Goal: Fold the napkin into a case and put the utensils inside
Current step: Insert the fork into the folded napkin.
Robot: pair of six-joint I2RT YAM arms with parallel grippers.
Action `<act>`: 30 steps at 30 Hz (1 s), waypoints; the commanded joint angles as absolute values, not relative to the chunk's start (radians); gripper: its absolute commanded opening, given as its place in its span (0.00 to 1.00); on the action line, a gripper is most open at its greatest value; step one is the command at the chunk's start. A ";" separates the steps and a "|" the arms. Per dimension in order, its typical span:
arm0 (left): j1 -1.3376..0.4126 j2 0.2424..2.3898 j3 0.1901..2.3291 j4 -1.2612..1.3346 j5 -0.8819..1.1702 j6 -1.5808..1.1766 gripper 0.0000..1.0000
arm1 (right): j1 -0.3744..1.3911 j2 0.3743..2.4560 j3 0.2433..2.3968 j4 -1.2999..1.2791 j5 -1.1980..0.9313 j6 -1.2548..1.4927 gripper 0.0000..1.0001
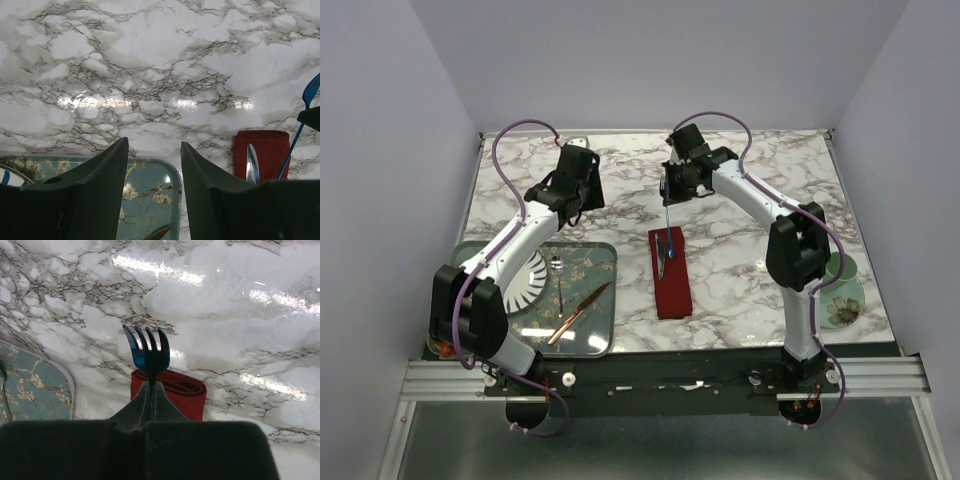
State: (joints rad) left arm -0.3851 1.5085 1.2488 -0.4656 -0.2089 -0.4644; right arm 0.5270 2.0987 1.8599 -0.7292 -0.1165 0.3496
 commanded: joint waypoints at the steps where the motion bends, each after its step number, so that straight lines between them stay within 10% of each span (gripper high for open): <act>1: -0.373 1.477 1.236 -0.471 -0.206 -0.463 0.57 | 0.535 2.108 1.822 -0.687 -0.089 0.362 0.01; 30: -0.368 1.462 1.170 -0.453 -0.190 -0.494 0.56 | 0.549 1.996 1.621 -0.767 -0.182 0.426 0.02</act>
State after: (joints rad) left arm -0.3748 1.5017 1.1866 -0.4648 -0.1974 -0.4797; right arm 0.5377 2.0331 1.6558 -0.7128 -0.1516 0.4042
